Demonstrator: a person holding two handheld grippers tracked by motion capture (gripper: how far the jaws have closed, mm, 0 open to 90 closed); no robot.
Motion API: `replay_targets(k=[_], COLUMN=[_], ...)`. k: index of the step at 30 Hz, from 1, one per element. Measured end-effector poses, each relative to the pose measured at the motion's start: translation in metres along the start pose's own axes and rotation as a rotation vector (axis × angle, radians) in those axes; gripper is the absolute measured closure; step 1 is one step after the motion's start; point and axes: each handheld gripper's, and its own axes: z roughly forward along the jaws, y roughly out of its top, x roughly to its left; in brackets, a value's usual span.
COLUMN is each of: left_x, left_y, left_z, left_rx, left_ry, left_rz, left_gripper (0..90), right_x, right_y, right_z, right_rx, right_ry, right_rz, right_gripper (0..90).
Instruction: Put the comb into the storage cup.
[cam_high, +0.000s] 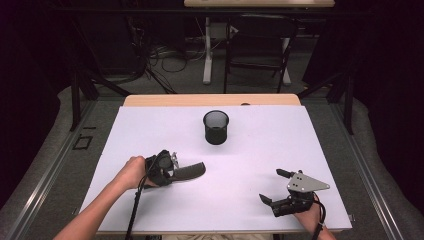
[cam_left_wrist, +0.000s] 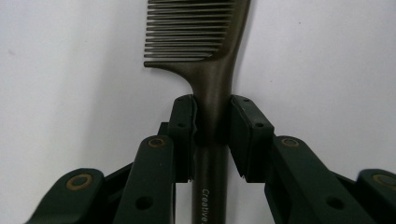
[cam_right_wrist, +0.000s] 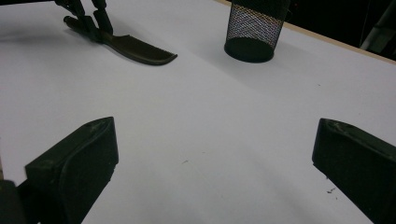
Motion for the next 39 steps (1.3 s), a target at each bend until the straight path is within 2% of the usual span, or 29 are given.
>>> replay_targets(k=[5,9,13,26,39], left_x=[0.001,0.001,0.000,-0.003,-0.009], left_y=[-0.001,-0.003,-0.008,-0.021,-0.026], left_z=[0.001,0.000,-0.002,-0.014,-0.021], left_rx=[0.004,-0.013,-0.049,-0.216,-0.379], left_ry=[-0.020,-0.027,-0.015,-0.014,0.009], left_rz=[-0.007,-0.015,-0.031,-0.098,-0.154], left_gripper=[72.3,72.7,72.8,72.8,72.8], right_x=[-0.001,-0.001,-0.001,-0.002,-0.002], right_y=[0.000,-0.001,0.000,0.000,0.000], right_z=[-0.001,-0.001,-0.001,-0.001,0.000], right_rx=[0.007,0.001,0.004,0.003,0.001], right_ry=[-0.005,-0.011,-0.011,-0.014,-0.012], right_rz=[0.003,0.006,0.003,0.005,0.001], right_gripper=[0.0,0.1,0.1,0.1,0.2])
